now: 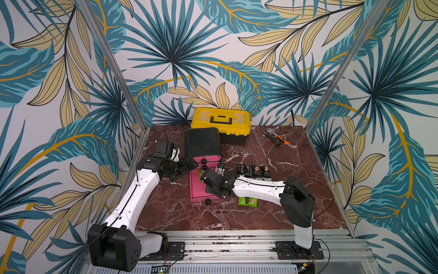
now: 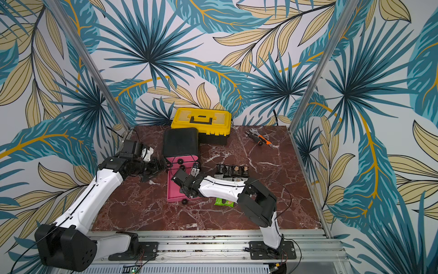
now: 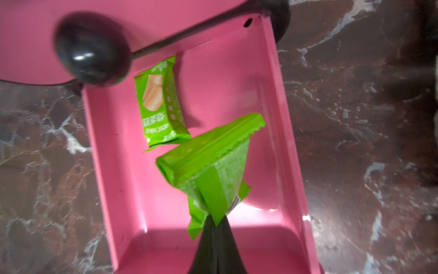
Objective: Take the cookies out of the drawer
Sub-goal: Pick up the cookie from the drawer, then place the cookie at the center of the board.
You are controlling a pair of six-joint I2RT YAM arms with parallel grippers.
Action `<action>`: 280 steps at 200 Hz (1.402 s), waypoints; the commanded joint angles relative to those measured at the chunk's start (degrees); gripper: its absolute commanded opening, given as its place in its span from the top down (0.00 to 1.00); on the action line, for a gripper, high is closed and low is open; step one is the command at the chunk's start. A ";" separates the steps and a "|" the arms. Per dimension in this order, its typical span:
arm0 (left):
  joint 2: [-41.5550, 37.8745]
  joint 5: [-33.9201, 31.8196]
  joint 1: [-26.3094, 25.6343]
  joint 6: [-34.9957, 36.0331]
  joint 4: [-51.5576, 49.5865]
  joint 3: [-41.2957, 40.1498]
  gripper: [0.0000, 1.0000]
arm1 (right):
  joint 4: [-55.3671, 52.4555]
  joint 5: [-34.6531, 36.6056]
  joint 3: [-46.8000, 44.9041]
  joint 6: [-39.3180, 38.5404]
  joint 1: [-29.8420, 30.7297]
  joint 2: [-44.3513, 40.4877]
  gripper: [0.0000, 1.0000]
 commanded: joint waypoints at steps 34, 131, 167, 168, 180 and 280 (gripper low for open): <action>-2.85 -0.12 0.51 -1.28 0.91 0.42 0.00 | -4.97 1.64 -1.92 -1.85 0.96 -5.92 1.00; -6.74 -4.58 -7.68 -5.05 -1.71 8.15 0.00 | -16.46 4.54 -14.84 -1.66 0.93 -23.98 1.00; -7.24 -5.03 -11.65 -8.98 3.50 4.47 0.00 | -23.62 5.31 -24.66 -1.26 0.13 -35.95 1.00; -7.23 -5.06 -11.78 -9.05 3.56 4.34 0.00 | -23.76 5.20 -24.88 -1.34 0.09 -36.13 1.00; -6.83 -5.09 -12.63 -10.01 4.90 3.16 0.00 | -25.65 3.72 -28.04 -1.53 -1.23 -38.27 1.00; -1.36 -7.34 -13.06 -5.57 1.44 9.33 0.00 | -26.30 -0.50 -30.98 -11.84 -15.53 -34.91 1.00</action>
